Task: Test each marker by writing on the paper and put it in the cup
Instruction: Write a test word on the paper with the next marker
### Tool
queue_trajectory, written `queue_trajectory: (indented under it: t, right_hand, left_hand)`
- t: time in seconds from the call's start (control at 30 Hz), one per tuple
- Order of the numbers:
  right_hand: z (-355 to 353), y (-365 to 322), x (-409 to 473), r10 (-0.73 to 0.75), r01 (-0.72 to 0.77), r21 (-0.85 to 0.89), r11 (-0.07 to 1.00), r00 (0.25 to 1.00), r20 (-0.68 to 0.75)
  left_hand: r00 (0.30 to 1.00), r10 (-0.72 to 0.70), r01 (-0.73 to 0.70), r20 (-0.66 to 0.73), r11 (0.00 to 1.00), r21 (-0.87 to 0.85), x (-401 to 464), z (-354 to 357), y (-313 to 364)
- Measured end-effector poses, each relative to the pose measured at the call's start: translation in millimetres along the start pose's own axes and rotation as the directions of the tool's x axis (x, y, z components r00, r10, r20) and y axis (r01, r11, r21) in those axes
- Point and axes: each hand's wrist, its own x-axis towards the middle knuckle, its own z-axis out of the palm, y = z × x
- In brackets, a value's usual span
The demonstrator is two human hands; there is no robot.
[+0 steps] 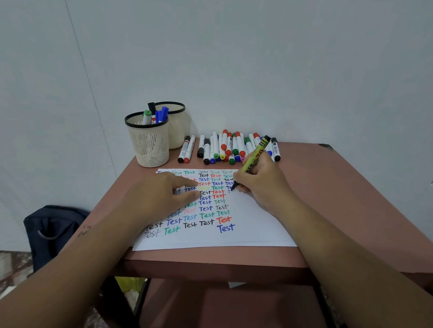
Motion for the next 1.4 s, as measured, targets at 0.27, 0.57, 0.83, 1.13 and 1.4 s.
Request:
queue_trajectory:
  t: [0.27,0.57,0.83,1.13,1.4]
  right_hand:
    - [-0.8,-1.1,-1.0,-0.011,0.011,-0.039,0.999,1.000,-0.002]
    - [-1.0,-3.3,-3.1,-0.003,0.004,-0.025,1.000,1.000,0.029]
    - [-2.2,-0.3,-0.7,-0.026,0.024,-0.044,0.999,0.999,-0.031]
    - [-2.0,0.1,0.1,-0.021,0.019,-0.052,0.998,0.999,-0.025]
    - [-2.2,-1.7,-1.3,-0.015,0.014,-0.056,0.998,1.000,-0.020]
  left_hand:
    - [1.000,-0.007,0.007,0.010,1.000,-0.007,0.5,0.0,1.0]
    - [1.000,-0.008,0.008,0.007,1.000,-0.001,0.5,-0.8,1.8]
    - [1.000,-0.003,0.003,0.000,1.000,0.014,-0.8,-2.8,5.2]
    - [1.000,-0.002,0.002,0.007,1.000,0.011,-2.5,-5.2,7.4]
    - [1.000,-0.011,0.011,0.012,0.999,0.031,-3.8,-6.9,8.7]
